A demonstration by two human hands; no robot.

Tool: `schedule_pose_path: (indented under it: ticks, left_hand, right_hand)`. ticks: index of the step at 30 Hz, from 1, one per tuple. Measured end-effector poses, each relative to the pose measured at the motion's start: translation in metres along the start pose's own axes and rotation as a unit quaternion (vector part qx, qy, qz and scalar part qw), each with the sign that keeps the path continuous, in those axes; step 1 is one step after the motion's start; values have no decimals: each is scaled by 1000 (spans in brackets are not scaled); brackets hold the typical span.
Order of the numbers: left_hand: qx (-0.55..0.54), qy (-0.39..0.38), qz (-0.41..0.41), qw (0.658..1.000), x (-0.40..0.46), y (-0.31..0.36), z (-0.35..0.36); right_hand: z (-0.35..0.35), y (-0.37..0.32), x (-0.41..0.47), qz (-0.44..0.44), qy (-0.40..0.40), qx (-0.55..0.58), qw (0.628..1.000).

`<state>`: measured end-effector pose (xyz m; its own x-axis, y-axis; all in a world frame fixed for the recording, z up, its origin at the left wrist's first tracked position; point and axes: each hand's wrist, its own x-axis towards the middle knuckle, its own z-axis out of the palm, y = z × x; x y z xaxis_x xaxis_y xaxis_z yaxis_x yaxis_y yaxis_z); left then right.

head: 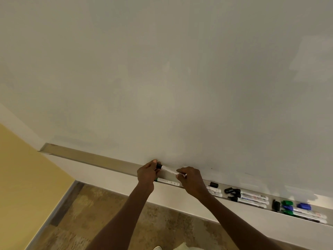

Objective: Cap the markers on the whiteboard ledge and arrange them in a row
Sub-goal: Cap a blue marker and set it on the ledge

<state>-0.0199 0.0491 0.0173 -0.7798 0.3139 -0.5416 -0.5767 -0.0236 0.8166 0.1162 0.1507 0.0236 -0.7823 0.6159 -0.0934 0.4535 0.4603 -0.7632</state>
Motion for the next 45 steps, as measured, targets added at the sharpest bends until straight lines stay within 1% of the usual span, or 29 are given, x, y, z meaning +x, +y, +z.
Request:
schedule_pose_path:
  ticks: [2,4,5,7,8,10,13,15,19,21,25,27,29,31,33,35,37,39,40,42,45]
  left_hand:
    - [0,14,-9,1000,7,-4,-5]
    - [26,23,-9,999,12,-10,-11]
    - [68,41,0,997,14,-13,-14]
    - [176,88,26,980,17,-16,-22]
    - [211,109,34,971,18,-16,-25]
    - [237,125,37,963,19,-15,-31]
    - [242,110,33,963,21,-14,-37]
    - [238,93,29,966,20,-15,-39]
    - [209,62,19,976,21,-22,-38]
    - [195,49,18,979,20,-26,-35]
    - [184,24,10,983,16,-34,-29]
    - [207,18,20,978,13,-38,-23]
    - [260,6,49,964,7,-41,-16]
    - [332,-21,98,938,-1,-43,-7]
    - [398,-68,177,898,-9,-46,1]
    - [451,-124,248,848,-17,-50,10]
    - [518,-171,294,785,-21,-55,18]
    - [577,-212,308,726,-22,-59,25]
    - [598,-224,309,705,-20,-60,25]
    - [626,-237,314,674,-20,-64,31]
    - [662,-225,315,641,-18,-66,35]
  right_hand:
    - [2,5,-3,2,22,-24,999]
    - [7,7,-4,0,38,-30,999]
    - [9,7,-3,3,40,-29,999]
    - [15,5,0,12,37,-28,999]
    - [19,4,2,16,35,-29,999]
    - [24,2,8,19,26,-34,999]
    - [34,0,16,24,10,-42,999]
    - [39,-1,19,34,7,-22,999]
    - [37,5,17,33,31,-9,999]
    - [30,13,12,14,41,-35,998]
    - [7,41,-2,5,37,-85,996]
    - [-5,55,-11,-18,28,-128,991]
    - [-13,66,-20,-65,24,-182,981]
    - [-18,77,-29,-111,14,-239,964]
    - [-21,85,-36,-114,-8,-280,953]
    - [-23,94,-42,-108,-30,-314,943]
    - [-24,98,-45,-104,-42,-336,935]
    - [-23,99,-48,-97,-40,-344,933]
    - [-21,98,-48,-96,-37,-350,931]
    - [-23,99,-50,-89,-32,-366,926]
    - [-24,101,-50,-77,-27,-375,923]
